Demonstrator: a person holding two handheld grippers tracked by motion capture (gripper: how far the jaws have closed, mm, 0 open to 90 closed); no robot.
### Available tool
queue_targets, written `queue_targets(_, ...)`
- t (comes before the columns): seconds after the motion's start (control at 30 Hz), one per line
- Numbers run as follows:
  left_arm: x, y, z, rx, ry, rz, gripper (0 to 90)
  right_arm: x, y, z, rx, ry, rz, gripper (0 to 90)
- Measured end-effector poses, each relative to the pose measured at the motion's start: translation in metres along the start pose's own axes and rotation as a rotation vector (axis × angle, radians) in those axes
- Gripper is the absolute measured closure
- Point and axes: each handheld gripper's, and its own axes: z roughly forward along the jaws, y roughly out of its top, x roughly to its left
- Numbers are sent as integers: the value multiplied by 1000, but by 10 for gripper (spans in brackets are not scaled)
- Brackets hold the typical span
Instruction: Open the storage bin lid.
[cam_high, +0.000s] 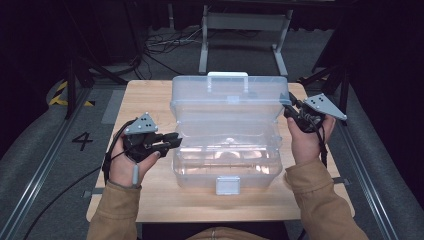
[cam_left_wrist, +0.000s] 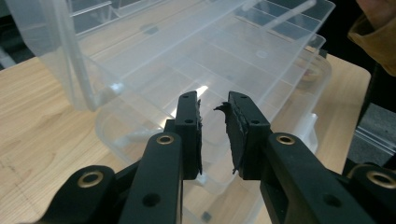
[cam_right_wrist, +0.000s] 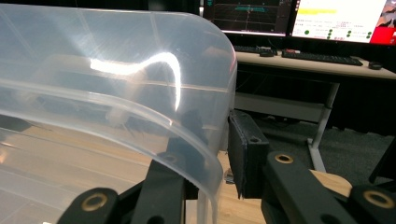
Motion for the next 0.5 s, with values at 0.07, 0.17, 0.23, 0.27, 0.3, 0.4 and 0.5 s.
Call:
queue_targets(0.07, -2, -1, -1, 12, -11, 6, 745, -1, 2, 2, 10, 1, 6, 762)
queue_targets(0.17, -4, -2, -1, 19, -27, 16, 742, -1, 4, 4, 20, 1, 2, 762)
queue_targets(0.23, -6, -4, -2, 32, -56, 29, 725, -2, 7, 7, 35, -1, -3, 762)
queue_targets(0.27, -8, -4, -2, 37, -67, 38, 719, -3, 8, 8, 39, 3, -3, 761)
queue_targets(0.3, -9, -5, -1, 49, -74, 48, 714, -4, 9, 9, 43, 3, -1, 761)
queue_targets(0.4, -12, -7, 1, 75, -89, 67, 691, -5, 11, 12, 54, 9, -2, 758)
queue_targets(0.5, -15, -12, 9, 128, -124, 89, 676, -6, 13, 14, 67, 13, -6, 756)
